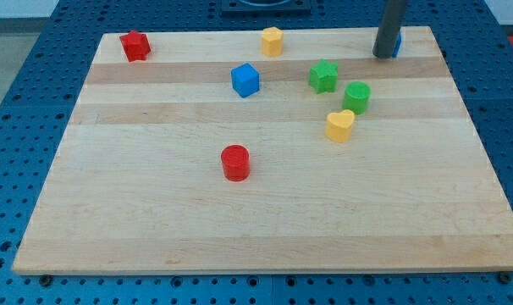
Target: Move the blue cube towards the centre left
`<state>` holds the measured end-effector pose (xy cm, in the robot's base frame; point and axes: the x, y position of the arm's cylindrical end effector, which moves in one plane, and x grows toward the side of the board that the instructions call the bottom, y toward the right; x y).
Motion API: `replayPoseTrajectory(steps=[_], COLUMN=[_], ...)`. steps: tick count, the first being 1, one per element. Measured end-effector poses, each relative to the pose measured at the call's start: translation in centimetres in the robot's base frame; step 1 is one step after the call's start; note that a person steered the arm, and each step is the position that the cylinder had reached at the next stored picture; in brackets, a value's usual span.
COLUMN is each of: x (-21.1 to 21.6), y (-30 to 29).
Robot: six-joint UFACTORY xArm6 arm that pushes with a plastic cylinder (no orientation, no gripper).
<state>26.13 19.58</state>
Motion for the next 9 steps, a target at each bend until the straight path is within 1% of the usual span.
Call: replayPoseTrajectory(steps=[1,2,5,8,9], x=[0.3,1.2,1.5,6.7,7.0], y=[-0.5,-3.2,-15.6,-23.5,-26.8])
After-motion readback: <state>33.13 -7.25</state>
